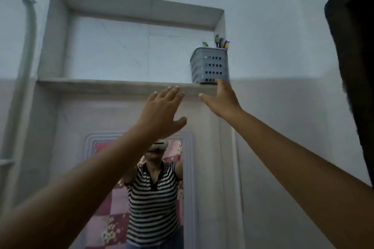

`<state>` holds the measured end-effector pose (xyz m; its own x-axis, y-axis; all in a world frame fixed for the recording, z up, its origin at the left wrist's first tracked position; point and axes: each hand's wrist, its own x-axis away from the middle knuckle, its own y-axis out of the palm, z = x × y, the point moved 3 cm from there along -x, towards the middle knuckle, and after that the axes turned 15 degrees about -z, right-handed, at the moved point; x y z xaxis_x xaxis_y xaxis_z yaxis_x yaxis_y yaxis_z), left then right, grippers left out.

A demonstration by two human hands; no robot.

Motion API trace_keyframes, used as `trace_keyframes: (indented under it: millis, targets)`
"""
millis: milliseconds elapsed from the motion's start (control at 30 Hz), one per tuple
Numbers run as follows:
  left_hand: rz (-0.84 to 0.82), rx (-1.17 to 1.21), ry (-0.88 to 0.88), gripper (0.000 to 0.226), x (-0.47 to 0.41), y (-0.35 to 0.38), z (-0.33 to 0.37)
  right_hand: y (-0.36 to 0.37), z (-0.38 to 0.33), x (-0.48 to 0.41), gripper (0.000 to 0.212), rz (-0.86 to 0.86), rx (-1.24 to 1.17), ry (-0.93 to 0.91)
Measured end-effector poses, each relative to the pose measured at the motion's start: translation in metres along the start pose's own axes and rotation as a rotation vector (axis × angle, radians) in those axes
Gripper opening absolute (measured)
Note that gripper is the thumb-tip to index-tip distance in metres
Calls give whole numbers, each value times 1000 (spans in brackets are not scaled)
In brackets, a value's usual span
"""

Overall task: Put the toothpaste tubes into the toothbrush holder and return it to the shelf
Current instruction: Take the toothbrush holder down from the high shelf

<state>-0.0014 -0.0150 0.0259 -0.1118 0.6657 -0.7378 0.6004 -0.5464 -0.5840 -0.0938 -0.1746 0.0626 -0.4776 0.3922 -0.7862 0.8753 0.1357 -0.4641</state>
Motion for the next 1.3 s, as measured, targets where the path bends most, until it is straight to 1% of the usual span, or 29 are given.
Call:
trace_keyframes:
  millis: [133,200,267,300,400,500,567,633,733,800,833,900,933,967,1033,1100,1167,1233,1300]
  targets:
    - [-157,-103,-100,92,-68,21,-10,-5,6,-53,85,57,67,59]
    - [-199,-116,-135,99,-88,34,-16,-1,8,-75,95,112,105,97]
    - [-190,-141,-153,102,-95,45,-20,3,7,-91,107,194,128,132]
    - [-168,-138,-153,102,-96,48,-20,5,6,-100,112,227,121,146]
    - [-152,-80,-135,101,-97,48,-22,9,-2,-117,124,251,27,176]
    - [-208,-74,-115,100,-98,42,-28,9,-8,-128,131,259,-33,210]
    - [-268,-20,-91,99,-99,37,-31,6,-10,-132,134,257,-85,252]
    - [-318,144,-74,97,-102,31,-34,4,-11,-135,134,247,-161,261]
    - [-404,623,-128,97,-106,15,-45,-3,-15,-131,131,302,-280,210]
    - [-464,924,-89,94,-104,3,-54,-9,-21,-123,126,299,-330,165]
    - [-446,1073,-54,84,-104,-2,-62,-11,-25,-118,123,272,-365,141]
    - [-334,1333,-13,53,-97,-15,-71,-17,-31,-106,114,189,-469,91]
    - [-275,1386,-30,45,-91,-19,-76,-18,-33,-99,110,145,-513,59]
    - [-225,1396,-40,44,-85,-22,-79,-19,-34,-90,108,113,-530,23]
    - [-168,1430,-18,56,-66,-26,-74,-18,-33,-66,107,93,-517,-54]
    - [-158,1495,37,64,-39,-27,-55,-14,-28,-38,109,97,-517,-113]
    - [-143,1482,45,64,-10,-22,-32,-8,-18,-6,110,68,-531,-129]
    - [-152,1498,-15,58,17,-8,-14,2,-4,32,106,11,-580,-126]
    - [-217,1580,-116,58,51,20,-1,24,17,76,103,-75,-655,-105]
